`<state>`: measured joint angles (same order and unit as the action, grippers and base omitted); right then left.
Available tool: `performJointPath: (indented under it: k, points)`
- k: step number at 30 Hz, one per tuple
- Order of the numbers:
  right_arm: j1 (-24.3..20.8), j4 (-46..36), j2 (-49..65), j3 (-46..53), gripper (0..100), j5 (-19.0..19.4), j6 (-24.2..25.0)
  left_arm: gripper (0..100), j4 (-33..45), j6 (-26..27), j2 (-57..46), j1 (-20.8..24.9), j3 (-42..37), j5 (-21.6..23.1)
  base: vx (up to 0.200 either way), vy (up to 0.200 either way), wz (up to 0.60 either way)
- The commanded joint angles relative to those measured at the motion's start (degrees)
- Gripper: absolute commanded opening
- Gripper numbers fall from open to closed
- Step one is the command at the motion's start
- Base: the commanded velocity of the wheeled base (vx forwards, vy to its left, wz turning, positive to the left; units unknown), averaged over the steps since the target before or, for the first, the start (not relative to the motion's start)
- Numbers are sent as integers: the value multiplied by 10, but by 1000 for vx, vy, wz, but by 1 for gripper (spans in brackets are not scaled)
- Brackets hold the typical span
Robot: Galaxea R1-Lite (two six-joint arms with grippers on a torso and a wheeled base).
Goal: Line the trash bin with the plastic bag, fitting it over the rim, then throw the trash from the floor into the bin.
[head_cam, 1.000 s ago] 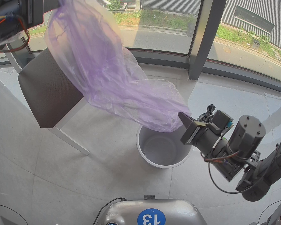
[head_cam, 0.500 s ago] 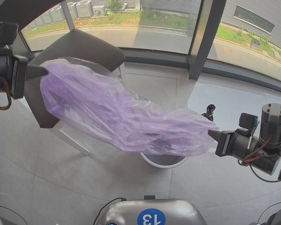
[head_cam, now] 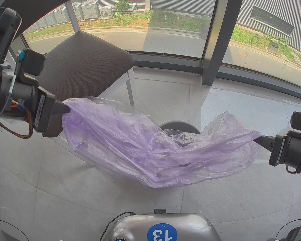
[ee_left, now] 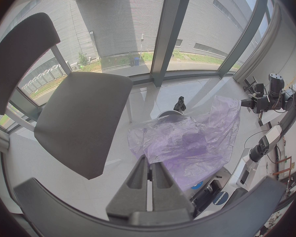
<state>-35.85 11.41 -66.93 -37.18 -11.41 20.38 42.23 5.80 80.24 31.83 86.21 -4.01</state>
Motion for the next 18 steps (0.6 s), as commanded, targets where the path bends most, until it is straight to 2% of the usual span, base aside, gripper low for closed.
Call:
performJointPath:
  k: [1, 3, 4, 7, 14, 18]
  points:
    - [1, 0, 7, 6, 0, 1, -10, 0, -14, -5, 20, 10, -15, 4, 0, 0, 0]
    - [1, 0, 7, 11, 0, 7, -21, 0, -31, -11, 22, 17, -25, 7, 0, 0, 0]
    - [1, -1, 7, 14, 0, 34, -42, 0, -73, -30, 24, 41, -40, 18, 0, 0, 0]
    - [-4, -1, 6, 11, 0, 53, -71, 0, -122, -55, 39, 72, -51, 23, 0, 0, 0]
    - [-32, -49, -21, -24, 0, 53, -87, 0, -146, -67, 81, 126, -52, 23, 0, 0, 0]
    - [-32, -53, -38, -38, 0, 54, -88, 0, -149, -74, 98, 142, -48, 22, 0, 0, 0]
